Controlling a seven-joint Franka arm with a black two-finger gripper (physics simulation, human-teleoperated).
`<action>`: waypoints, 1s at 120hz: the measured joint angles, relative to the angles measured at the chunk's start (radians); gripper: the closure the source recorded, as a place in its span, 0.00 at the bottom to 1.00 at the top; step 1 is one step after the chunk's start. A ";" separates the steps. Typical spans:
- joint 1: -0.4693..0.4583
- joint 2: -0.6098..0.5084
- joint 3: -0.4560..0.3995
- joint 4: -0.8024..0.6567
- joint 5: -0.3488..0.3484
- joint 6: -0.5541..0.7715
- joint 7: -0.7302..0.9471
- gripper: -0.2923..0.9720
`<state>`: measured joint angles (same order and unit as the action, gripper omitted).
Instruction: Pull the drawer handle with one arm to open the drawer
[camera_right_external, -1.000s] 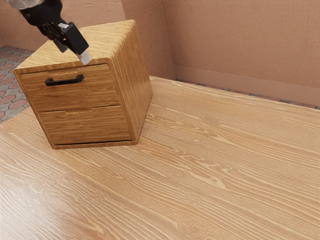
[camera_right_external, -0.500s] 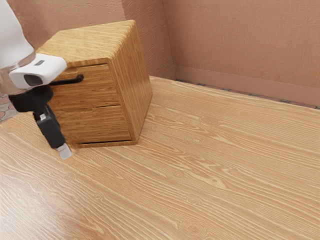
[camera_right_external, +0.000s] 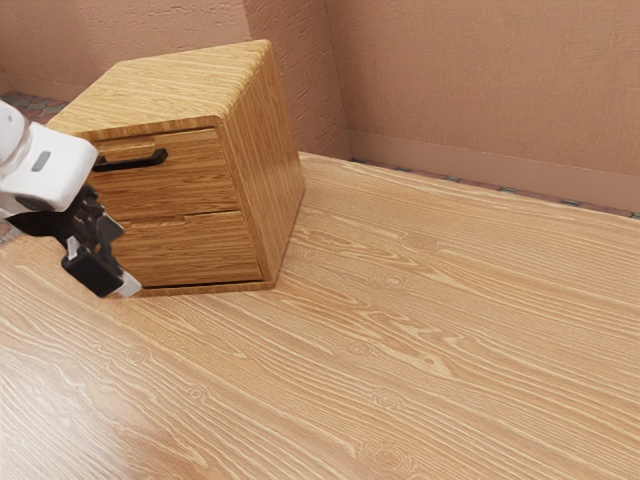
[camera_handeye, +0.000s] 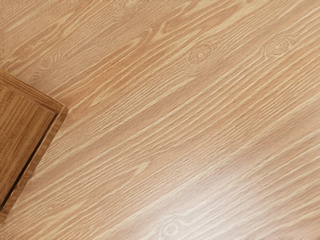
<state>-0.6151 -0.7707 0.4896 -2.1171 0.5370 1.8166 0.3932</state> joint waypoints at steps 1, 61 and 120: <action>0.000 -0.002 0.004 -0.001 0.005 0.003 0.008 0.23; -0.078 0.029 0.156 0.095 0.153 0.061 0.425 0.23; -0.224 0.145 0.376 0.226 0.218 0.086 0.587 0.23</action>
<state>-0.8393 -0.6253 0.8656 -1.8913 0.7551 1.9027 0.9798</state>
